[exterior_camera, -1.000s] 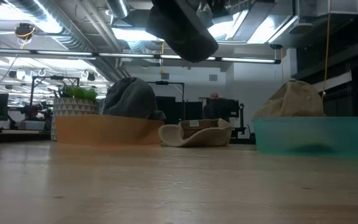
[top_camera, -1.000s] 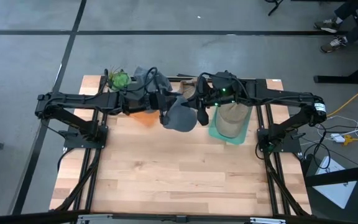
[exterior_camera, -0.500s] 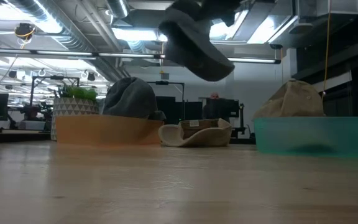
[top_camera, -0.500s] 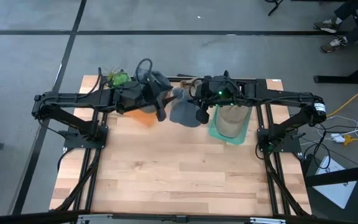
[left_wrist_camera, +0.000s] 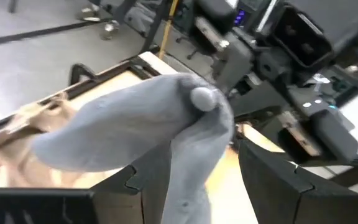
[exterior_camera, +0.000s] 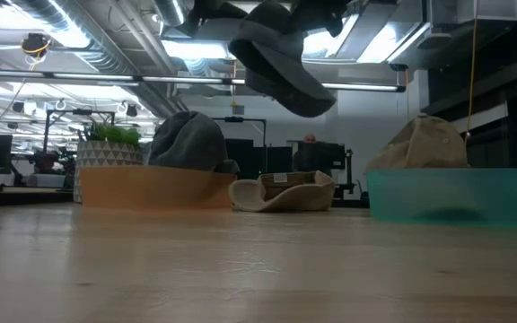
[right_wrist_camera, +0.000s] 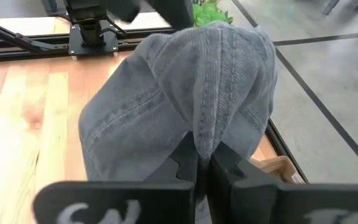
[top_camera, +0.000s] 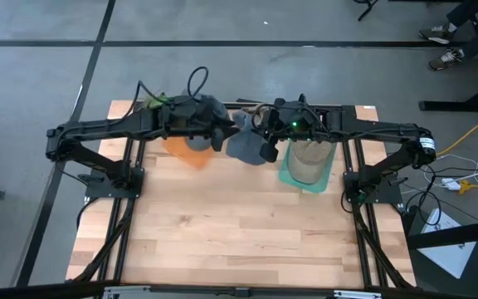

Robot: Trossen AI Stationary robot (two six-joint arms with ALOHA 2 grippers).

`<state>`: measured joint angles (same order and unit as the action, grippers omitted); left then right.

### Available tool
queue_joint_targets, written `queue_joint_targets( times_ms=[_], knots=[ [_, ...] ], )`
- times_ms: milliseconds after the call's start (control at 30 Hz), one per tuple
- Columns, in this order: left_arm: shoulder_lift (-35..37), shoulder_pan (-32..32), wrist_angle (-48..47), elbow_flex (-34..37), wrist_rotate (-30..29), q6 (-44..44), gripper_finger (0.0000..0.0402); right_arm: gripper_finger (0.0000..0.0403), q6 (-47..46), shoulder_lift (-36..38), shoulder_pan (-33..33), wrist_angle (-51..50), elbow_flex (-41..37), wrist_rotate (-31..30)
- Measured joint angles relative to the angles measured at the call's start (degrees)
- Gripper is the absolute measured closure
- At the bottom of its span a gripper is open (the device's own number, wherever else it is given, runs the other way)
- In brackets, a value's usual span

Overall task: Pick & Place hat
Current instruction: Put the gray cap into the orange bin

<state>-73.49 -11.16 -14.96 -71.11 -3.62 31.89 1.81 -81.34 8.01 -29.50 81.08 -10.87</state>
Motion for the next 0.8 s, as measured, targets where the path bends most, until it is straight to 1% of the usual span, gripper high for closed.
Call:
queue_joint_targets(
  times_ms=[100,267,367,533,633,800],
  knots=[
    [-0.62,0.17,1.76,0.0,2.08,-1.11,0.022,0.039,-0.28,0.0,0.0,0.0,0.0,0.0],
    [-2.24,1.36,4.03,0.0,1.59,-6.96,0.0219,0.039,-2.28,0.0,0.0,0.0,0.0,0.12],
    [-3.62,1.81,4.9,0.0,0.2,-10.51,0.0219,0.039,-2.93,0.0,0.0,0.0,0.0,0.79],
    [-5.83,1.79,5.34,0.0,-5.96,-12.68,0.0219,0.0389,-3.3,0.0,0.0,0.02,0.0,1.54],
    [-6.61,1.79,8.25,0.0,-5.85,-12.96,0.0219,0.0389,-3.33,0.0,0.0,0.02,0.01,1.55],
    [-7.26,1.75,13.46,0.0,-5.28,-17.09,0.0224,0.0389,-3.33,0.02,0.0,0.02,0.0,1.53]
  ],
)
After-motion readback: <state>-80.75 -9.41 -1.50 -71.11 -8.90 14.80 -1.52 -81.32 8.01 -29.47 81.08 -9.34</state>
